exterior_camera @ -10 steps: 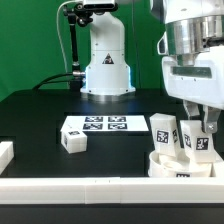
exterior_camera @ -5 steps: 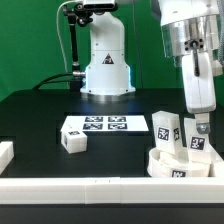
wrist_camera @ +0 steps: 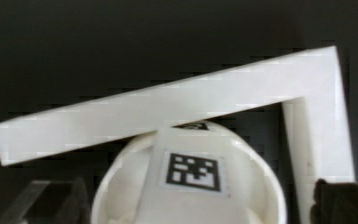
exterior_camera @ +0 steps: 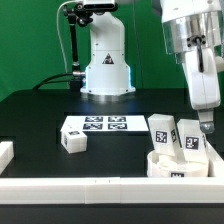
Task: Assemble stool
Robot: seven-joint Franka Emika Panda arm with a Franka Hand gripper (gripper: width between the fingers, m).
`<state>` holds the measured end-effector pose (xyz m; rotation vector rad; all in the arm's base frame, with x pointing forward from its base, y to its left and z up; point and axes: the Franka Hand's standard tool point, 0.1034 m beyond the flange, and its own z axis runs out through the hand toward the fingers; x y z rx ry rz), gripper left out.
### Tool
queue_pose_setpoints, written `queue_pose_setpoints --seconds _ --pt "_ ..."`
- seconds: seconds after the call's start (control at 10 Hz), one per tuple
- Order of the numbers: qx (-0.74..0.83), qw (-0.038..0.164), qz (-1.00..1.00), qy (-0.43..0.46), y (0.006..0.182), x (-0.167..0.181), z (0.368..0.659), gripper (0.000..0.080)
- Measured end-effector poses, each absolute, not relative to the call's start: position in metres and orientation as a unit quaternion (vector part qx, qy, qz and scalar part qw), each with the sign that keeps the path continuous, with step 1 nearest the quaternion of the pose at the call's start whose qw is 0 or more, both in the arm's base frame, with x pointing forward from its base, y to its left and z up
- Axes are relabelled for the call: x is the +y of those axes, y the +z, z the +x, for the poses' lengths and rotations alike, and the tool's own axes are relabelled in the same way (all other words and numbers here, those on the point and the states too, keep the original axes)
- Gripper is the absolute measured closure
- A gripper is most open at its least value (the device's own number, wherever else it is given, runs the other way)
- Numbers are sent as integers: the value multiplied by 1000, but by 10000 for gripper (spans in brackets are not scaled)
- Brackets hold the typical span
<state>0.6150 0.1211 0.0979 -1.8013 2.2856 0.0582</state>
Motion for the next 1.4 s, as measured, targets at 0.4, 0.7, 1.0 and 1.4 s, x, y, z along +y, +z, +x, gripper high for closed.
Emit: queue_pose_setpoints --seconds 0.4,0.7,1.0,1.4 --pt "757 129 -640 14 110 126 619 150" --pt "614 86 -784 -5 106 135 614 150" --pt "473 72 -878 -20 113 137 620 150" --pt "355 67 -932 -29 112 136 620 150"
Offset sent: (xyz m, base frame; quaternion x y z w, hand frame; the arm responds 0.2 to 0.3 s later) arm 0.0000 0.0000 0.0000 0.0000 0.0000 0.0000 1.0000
